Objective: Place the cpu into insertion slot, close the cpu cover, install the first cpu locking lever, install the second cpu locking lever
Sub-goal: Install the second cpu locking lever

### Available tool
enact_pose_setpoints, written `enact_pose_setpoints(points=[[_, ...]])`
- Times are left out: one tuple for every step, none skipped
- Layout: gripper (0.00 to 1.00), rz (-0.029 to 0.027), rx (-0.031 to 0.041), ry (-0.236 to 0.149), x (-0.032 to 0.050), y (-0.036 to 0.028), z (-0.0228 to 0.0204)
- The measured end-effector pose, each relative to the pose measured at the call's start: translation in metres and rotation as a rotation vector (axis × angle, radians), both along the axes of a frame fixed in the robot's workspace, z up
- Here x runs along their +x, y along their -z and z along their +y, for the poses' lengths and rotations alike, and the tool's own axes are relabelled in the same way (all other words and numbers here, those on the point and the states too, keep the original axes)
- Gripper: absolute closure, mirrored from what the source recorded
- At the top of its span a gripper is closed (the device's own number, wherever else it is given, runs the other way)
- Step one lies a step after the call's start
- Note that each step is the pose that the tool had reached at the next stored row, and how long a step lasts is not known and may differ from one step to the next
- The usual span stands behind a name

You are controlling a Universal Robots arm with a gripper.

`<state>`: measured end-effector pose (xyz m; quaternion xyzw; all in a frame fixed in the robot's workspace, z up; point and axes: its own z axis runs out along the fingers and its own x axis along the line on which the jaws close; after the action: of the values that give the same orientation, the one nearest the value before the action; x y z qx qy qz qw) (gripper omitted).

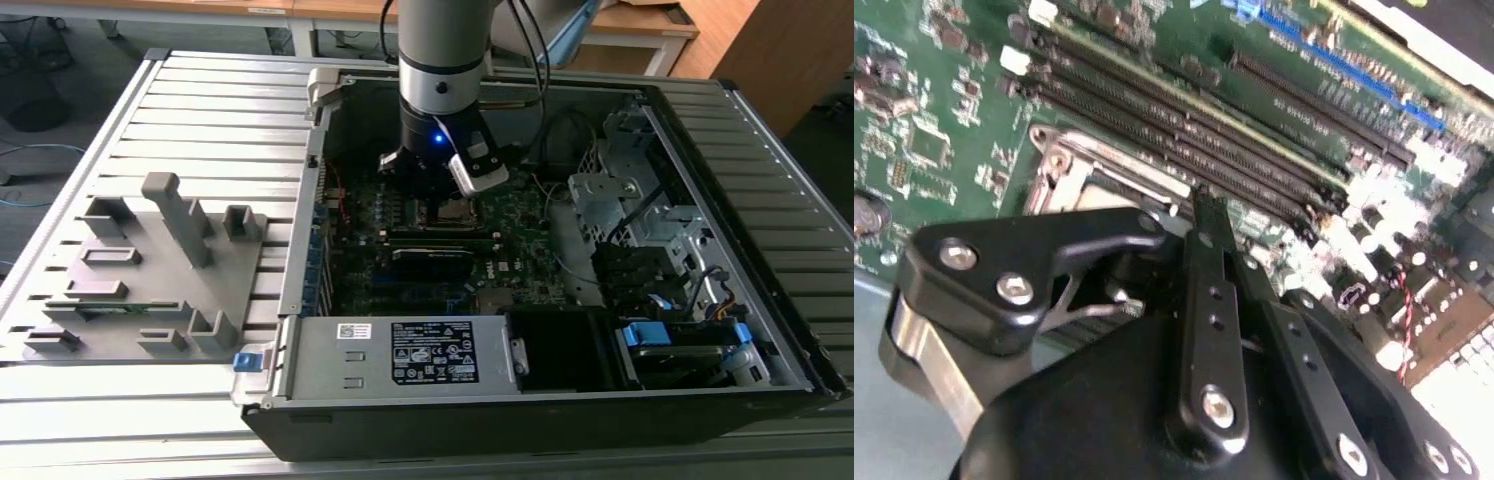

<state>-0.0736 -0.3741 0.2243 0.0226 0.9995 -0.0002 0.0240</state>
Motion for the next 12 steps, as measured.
enact_pose_setpoints(points=[[0.89, -0.0001, 0.0001, 0.0, 0.0, 0.0001, 0.0], [0.89, -0.0001, 0.0002, 0.0, 0.0, 0.0001, 0.0], [0.89, -0.0001, 0.0001, 0.0, 0.0, 0.0001, 0.0], [0.89, -0.0001, 0.0001, 0.0, 0.0, 0.0001, 0.0], [0.89, -0.0001, 0.0002, 0.0, 0.0, 0.0002, 0.0], [0.89, -0.0001, 0.0002, 0.0, 0.0, 0.0003, 0.0], [0.89, -0.0001, 0.0002, 0.0, 0.0, 0.0003, 0.0], [0.89, -0.0001, 0.0002, 0.0, 0.0, 0.0004, 0.0], [0.89, -0.0001, 0.0002, 0.0, 0.0, 0.0004, 0.0], [0.89, 0.0, 0.0001, 0.0, 0.0, 0.0003, 0.0], [0.89, -0.0001, 0.0002, 0.0, 0.0, 0.0004, 0.0], [0.89, -0.0001, 0.0002, 0.0, 0.0, 0.0004, 0.0]])
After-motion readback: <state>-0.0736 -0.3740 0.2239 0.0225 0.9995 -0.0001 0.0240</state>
